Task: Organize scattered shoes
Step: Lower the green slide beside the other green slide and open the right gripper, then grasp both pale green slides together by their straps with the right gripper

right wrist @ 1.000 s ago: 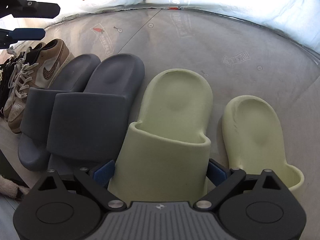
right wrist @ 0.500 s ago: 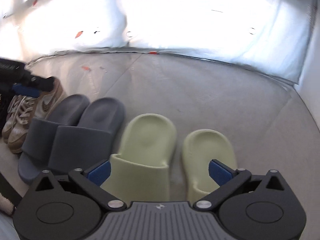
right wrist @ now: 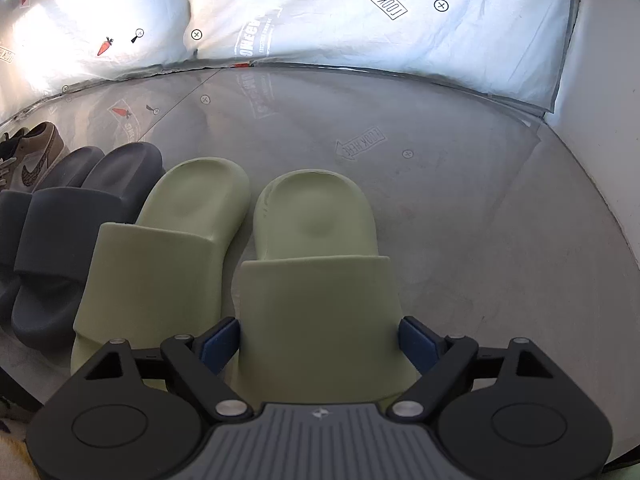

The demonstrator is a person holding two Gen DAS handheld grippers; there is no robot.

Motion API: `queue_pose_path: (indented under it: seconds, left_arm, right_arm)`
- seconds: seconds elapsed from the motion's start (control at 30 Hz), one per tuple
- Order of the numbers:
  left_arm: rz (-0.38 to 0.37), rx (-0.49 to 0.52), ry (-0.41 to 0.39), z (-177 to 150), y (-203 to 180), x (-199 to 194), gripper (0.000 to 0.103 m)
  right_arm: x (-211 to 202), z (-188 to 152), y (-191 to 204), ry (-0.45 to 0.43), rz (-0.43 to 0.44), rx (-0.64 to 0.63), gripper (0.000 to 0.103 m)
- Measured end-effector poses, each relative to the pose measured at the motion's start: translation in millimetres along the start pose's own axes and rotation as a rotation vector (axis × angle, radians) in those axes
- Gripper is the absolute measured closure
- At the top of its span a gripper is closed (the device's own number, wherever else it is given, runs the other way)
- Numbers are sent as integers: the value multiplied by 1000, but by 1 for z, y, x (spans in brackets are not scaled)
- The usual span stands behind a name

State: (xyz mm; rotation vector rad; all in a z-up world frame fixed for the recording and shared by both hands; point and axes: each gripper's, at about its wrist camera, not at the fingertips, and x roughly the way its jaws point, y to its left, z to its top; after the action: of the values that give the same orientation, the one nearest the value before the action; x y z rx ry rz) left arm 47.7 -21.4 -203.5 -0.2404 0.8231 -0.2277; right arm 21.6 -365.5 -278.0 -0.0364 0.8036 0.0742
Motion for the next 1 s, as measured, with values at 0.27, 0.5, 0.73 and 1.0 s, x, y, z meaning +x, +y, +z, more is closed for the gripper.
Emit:
queue_pose_path:
  seconds: [0.27, 0.5, 0.73, 1.0]
  left_arm:
    - [14, -15, -18, -11, -7, -9, 37]
    - [19, -43, -9, -24, -20, -11, 37]
    - [8, 14, 22, -28, -33, -8, 37]
    - [-45, 97, 84, -25, -36, 6, 37]
  right_arm:
    - [5, 14, 10, 16, -64, 70, 16]
    - [4, 11, 1, -16, -27, 89, 14]
    - [-26, -10, -10, -127, 43, 168, 13]
    - [-51, -58, 16, -142, 63, 139, 21]
